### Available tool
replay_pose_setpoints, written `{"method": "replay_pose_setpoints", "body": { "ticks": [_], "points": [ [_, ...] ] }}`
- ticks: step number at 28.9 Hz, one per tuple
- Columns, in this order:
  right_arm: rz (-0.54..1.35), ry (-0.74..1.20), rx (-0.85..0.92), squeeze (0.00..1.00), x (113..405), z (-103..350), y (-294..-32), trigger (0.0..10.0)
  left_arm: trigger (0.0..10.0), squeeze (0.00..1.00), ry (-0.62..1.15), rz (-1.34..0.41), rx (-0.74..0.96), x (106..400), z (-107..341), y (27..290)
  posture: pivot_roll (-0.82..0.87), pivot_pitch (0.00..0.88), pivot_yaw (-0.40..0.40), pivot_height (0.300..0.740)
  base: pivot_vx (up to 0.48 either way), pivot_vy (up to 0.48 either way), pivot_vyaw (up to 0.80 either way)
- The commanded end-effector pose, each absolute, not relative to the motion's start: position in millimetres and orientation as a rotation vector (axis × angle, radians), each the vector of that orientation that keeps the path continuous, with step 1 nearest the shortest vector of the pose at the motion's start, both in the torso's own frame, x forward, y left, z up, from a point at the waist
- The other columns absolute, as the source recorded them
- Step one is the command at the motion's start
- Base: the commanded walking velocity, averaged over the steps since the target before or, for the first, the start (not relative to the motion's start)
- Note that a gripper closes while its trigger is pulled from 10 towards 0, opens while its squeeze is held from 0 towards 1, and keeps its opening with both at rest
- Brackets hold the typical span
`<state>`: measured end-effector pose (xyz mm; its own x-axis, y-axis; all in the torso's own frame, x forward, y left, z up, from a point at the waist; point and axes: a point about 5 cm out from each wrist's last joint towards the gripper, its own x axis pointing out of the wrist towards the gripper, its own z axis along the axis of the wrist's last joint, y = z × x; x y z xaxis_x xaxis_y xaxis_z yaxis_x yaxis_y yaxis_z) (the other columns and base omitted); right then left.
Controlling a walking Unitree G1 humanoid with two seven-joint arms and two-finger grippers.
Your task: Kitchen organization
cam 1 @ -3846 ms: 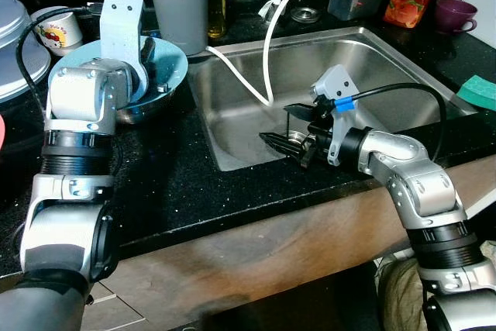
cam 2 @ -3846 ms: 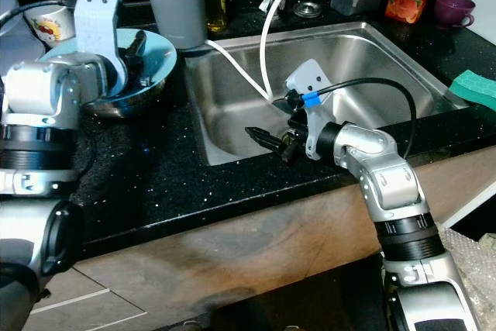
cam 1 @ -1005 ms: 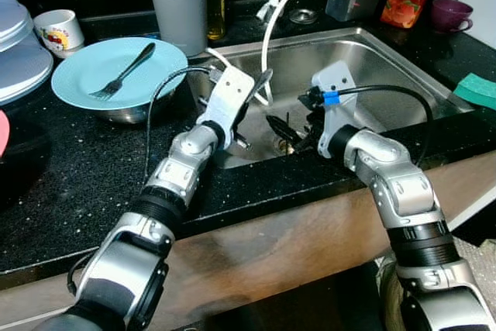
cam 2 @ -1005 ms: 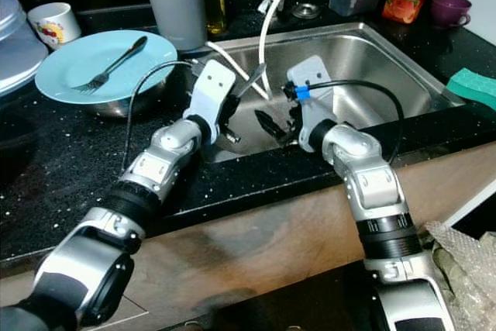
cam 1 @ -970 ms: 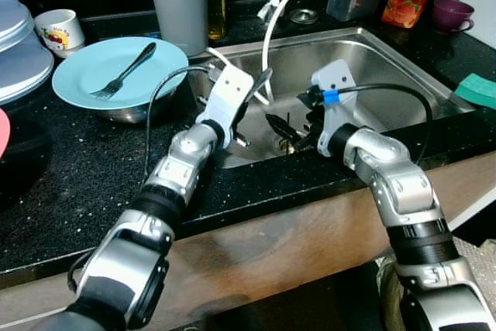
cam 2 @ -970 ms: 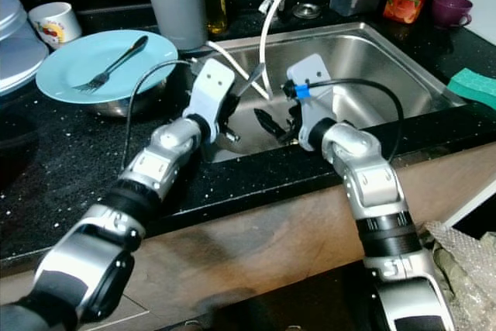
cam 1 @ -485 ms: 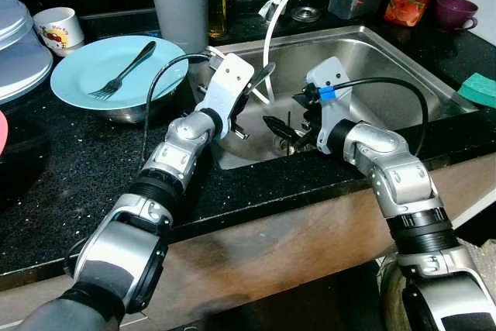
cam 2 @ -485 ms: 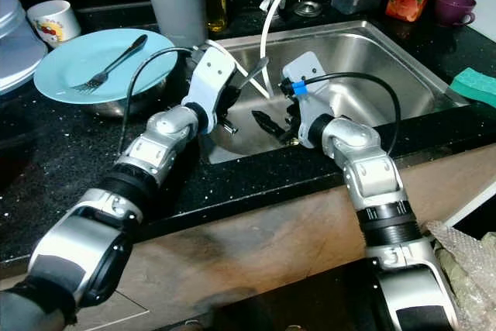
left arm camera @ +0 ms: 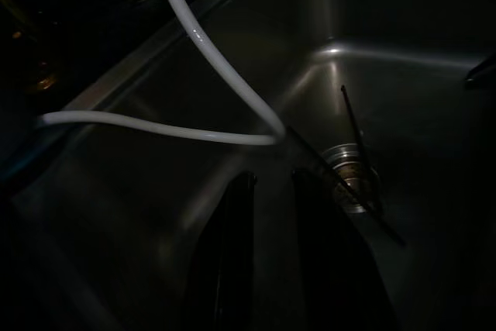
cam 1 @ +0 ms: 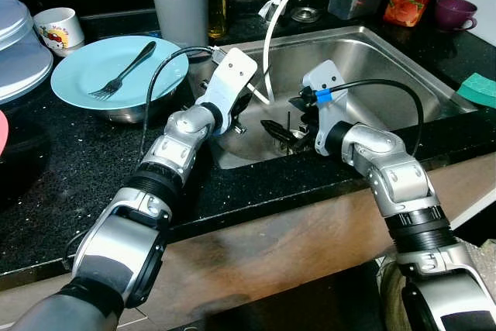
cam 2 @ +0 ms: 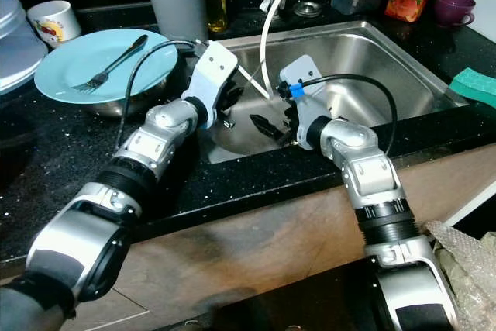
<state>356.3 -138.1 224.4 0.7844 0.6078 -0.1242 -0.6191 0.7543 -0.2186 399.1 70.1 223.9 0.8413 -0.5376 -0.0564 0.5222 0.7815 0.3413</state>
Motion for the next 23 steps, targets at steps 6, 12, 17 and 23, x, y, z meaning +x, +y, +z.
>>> {"method": "replay_pose_setpoints", "body": {
  "ticks": [6, 12, 17, 23],
  "points": [
    [0.671, 0.039, -0.269, 0.0, 357.7, 227.1, -138.1, 10.0, 10.0, 0.0, -0.143, -0.456, 0.291, 404.8, 268.1, 79.9, 0.02, 0.071, -0.001, 0.74, 0.0, 0.0, 0.0],
    [0.671, 0.036, -0.268, 0.0, 358.1, 227.7, -138.3, 10.0, 10.0, 0.0, -0.179, -0.135, 0.358, 417.2, 310.9, 132.6, 0.03, 0.07, -0.002, 0.74, 0.0, 0.0, 0.0],
    [0.675, 0.034, -0.266, 0.0, 358.0, 228.8, -138.1, 10.0, 10.0, 0.0, -0.086, -0.008, 0.418, 419.6, 318.9, 170.0, 0.03, 0.068, -0.003, 0.74, 0.0, 0.0, 0.0],
    [0.678, 0.033, -0.266, 0.0, 357.9, 229.6, -138.3, 10.0, 10.0, 0.0, -0.007, 0.075, 0.413, 419.1, 320.0, 191.6, 0.03, 0.069, -0.005, 0.74, 0.0, 0.0, 0.0]
  ]
}}
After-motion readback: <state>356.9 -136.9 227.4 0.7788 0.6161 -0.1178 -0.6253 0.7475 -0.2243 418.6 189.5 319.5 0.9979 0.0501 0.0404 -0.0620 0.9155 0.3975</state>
